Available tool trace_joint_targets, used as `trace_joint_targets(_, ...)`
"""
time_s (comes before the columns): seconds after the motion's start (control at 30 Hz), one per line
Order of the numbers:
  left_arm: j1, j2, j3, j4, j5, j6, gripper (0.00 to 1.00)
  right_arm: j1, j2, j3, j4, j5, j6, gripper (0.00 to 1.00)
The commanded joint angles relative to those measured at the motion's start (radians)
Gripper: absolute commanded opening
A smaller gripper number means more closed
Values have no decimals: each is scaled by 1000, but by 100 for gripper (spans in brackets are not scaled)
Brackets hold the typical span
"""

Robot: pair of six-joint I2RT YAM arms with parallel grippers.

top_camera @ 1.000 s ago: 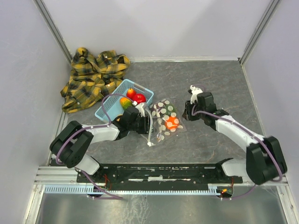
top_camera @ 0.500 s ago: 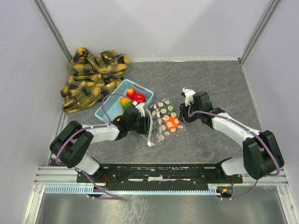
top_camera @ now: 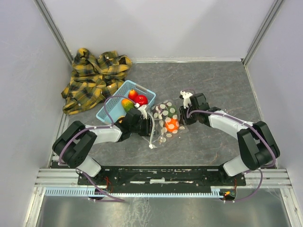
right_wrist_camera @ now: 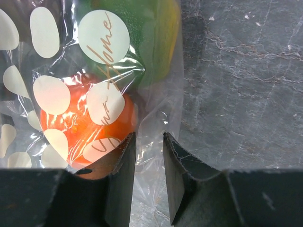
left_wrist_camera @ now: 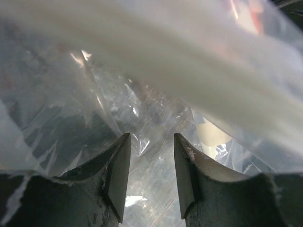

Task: Open the zip-top bag and remove the fake food
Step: Pick up the fake fruit from the zipper food storage bag.

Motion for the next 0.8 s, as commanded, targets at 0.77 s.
trace_joint_targets(0.77,-22,-24,-6,252,141,-43,63,78,28,63,66,-74,-13,40)
